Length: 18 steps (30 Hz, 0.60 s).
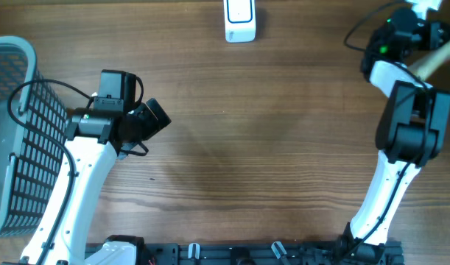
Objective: Scan the item barcode
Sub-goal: 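Carry the wipes pack right and drop it at the table's right edge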
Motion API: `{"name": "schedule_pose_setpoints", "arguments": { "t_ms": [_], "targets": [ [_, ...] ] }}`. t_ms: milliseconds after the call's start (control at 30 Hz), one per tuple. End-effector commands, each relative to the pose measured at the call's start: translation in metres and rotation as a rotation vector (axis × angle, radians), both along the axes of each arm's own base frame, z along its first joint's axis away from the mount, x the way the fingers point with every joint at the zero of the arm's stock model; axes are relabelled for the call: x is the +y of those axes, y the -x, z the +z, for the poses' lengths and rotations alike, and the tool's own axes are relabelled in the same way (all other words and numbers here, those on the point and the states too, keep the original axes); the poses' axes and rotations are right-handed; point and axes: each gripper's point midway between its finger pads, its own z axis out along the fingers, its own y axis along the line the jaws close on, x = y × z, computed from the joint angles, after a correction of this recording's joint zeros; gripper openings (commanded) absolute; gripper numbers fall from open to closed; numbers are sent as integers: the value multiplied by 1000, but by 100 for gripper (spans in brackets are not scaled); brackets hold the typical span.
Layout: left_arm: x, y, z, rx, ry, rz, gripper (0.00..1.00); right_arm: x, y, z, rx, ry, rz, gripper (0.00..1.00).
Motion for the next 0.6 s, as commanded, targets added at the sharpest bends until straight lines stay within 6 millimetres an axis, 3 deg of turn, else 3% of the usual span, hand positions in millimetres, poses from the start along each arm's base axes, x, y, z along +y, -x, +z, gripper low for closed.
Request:
{"name": "schedule_pose_setpoints", "arguments": {
  "t_ms": [0, 67, 100, 233, 333, 400, 567],
  "targets": [
    [4, -2, 2, -8, -15, 4, 100, -8, 4, -12, -40, -38, -27, 67],
    [4, -2, 2, -8, -15, 4, 100, -3, -1, -19, -28, -53, 0, 93],
    [4, -2, 2, -8, -15, 4, 100, 2, -4, -20, -47, -59, 11, 99],
    [4, -2, 2, -9, -15, 4, 100, 36, -21, -20, -44, -60, 79, 100],
    [4, -2, 2, -9, -15, 4, 100, 50, -21, -5, -69, -53, 77, 100],
    [4, -2, 2, -8, -15, 3, 100, 49, -6, 22, -125, -40, 11, 99],
    [4, -2, 2, -8, -15, 4, 100, 59, 43, 122, -412, -42, -60, 100]
  ]
}}
